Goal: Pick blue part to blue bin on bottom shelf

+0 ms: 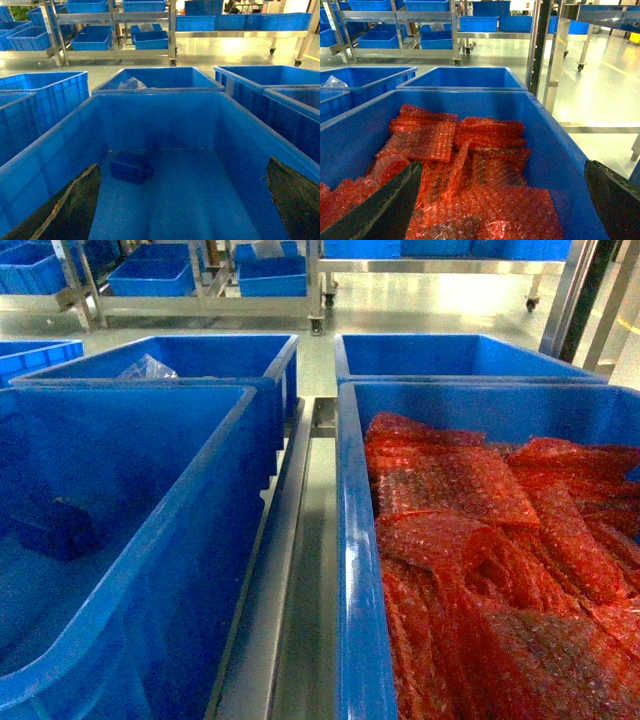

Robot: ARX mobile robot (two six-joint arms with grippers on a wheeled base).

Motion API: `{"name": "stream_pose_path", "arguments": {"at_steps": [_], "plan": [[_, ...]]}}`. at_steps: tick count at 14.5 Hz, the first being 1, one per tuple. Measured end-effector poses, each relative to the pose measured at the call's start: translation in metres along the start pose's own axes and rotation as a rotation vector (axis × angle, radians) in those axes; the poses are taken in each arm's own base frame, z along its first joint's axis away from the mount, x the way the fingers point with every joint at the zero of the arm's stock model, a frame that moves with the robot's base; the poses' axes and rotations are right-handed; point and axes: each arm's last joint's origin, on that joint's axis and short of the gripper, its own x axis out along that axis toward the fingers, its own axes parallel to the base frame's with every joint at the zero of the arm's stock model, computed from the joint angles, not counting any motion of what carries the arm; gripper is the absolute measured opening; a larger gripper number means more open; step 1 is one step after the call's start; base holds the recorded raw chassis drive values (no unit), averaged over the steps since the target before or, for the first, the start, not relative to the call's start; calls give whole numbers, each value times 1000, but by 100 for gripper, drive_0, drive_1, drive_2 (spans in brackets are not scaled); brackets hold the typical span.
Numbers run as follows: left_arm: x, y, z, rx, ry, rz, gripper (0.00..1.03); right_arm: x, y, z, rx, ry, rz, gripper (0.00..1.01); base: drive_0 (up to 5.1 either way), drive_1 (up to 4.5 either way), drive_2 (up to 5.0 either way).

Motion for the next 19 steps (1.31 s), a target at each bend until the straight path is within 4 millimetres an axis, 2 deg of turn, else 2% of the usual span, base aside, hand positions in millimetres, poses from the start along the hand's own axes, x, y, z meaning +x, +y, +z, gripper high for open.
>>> {"name": "stream_pose_path", "arguments": {"at_steps": [19], "plan": [[0,0,0,0,0,0,98,0,0,0,0,0,0,98,0,0,0]]}}
